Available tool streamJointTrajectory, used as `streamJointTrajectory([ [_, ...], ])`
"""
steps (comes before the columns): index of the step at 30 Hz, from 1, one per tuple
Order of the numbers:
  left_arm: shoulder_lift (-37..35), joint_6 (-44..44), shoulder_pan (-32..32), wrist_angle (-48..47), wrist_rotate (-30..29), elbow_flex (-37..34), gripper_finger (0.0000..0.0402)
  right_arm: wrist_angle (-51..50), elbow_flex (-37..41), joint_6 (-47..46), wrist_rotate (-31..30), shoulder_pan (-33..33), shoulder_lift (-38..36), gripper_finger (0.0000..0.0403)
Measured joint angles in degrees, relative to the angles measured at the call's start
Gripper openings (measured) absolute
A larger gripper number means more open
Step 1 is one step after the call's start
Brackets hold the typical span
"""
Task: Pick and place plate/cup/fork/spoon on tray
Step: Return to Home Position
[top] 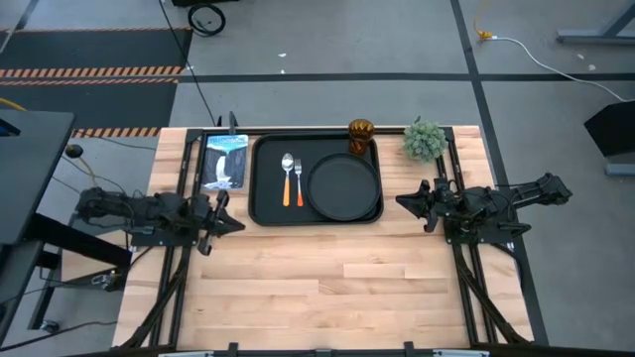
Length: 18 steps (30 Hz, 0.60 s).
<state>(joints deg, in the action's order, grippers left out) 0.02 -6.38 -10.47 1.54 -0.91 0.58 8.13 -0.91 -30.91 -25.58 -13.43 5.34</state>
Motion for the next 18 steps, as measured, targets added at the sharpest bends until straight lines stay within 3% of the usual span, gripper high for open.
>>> streamJointTrajectory([
  [18,-0.03,17.04,5.58,-0.76,0.46,-0.04,0.0023,-0.01,0.0,-0.01,-0.02,0.02,0.0,0.005],
])
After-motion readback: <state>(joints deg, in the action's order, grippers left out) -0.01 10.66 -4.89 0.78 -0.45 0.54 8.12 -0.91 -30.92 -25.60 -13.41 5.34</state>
